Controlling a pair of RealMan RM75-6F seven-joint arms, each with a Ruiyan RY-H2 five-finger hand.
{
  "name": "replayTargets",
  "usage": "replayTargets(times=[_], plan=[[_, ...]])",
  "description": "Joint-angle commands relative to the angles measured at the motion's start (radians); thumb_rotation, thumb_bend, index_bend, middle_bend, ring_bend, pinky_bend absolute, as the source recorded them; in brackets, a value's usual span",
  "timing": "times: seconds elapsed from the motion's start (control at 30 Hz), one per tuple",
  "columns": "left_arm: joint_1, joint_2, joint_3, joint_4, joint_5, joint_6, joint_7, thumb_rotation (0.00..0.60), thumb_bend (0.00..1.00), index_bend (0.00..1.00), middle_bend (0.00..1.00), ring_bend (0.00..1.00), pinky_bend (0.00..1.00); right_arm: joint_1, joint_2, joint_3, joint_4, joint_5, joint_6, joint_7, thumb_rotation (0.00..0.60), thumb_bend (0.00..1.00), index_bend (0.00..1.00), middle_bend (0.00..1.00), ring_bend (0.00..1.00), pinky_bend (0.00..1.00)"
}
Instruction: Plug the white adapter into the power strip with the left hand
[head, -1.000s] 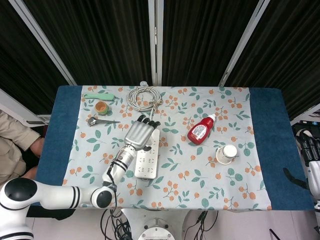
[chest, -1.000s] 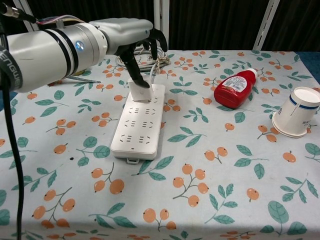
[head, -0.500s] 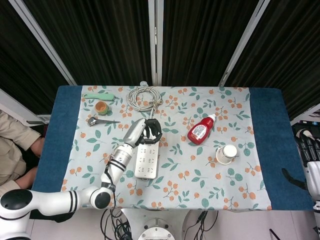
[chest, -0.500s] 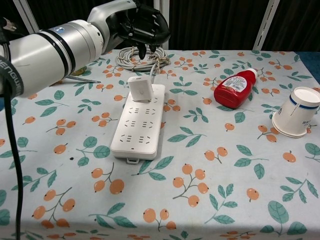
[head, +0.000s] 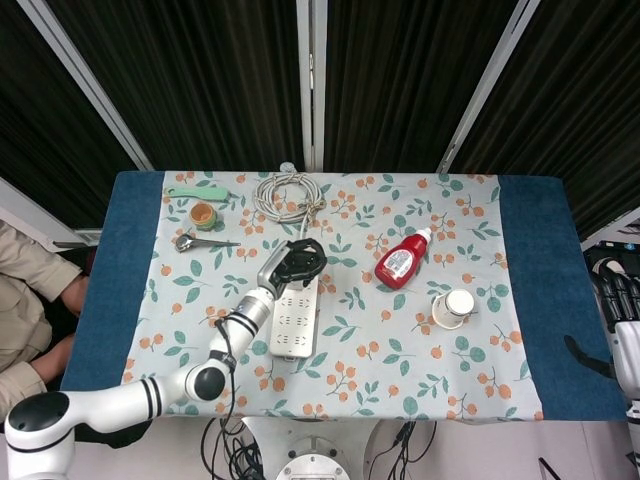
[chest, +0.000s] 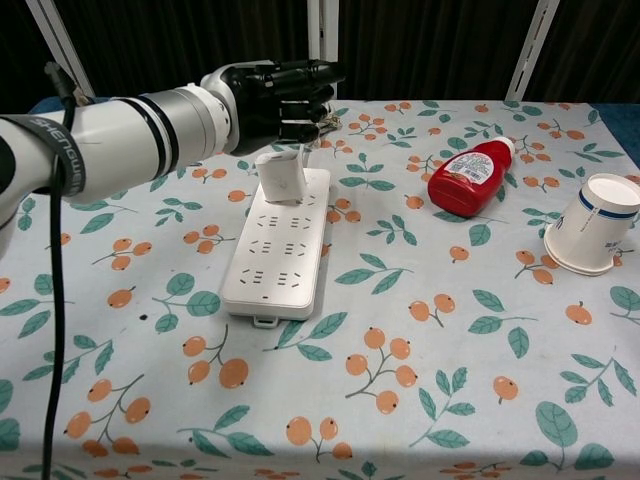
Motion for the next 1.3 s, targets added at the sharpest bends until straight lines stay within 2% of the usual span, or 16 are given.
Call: replayTargets(times=[0.03,0.8,1.3], plan=[[-0.006,-0.023,-0.016,0.033,0.014,-0.012,-0.025,0.600,0.42,0.72,0.80,0.72,0.81,0.002,0.000,0.000,0.001,0.001,-0.003,0.000,0.600,0.16,0.00,0.00,0.00,0.00],[0.015,-0.060,-0.028,0.078,0.024,-0.062,-0.076,0.600,0.42,0.72,0.79,0.71,0.80,0.008,0.000,0.004,-0.002,0.017,-0.016,-0.007,0.600,0.16,0.00,0.00,0.00,0.00],[0.021,-0.065,-0.020,0.061,0.054,-0.093,-0.082,0.600,0.42,0.72,0.79,0.71,0.80,0.006,0.000,0.004,-0.005,0.016,-0.012,-0.010,0.600,0.16,0.00,0.00,0.00,0.00]])
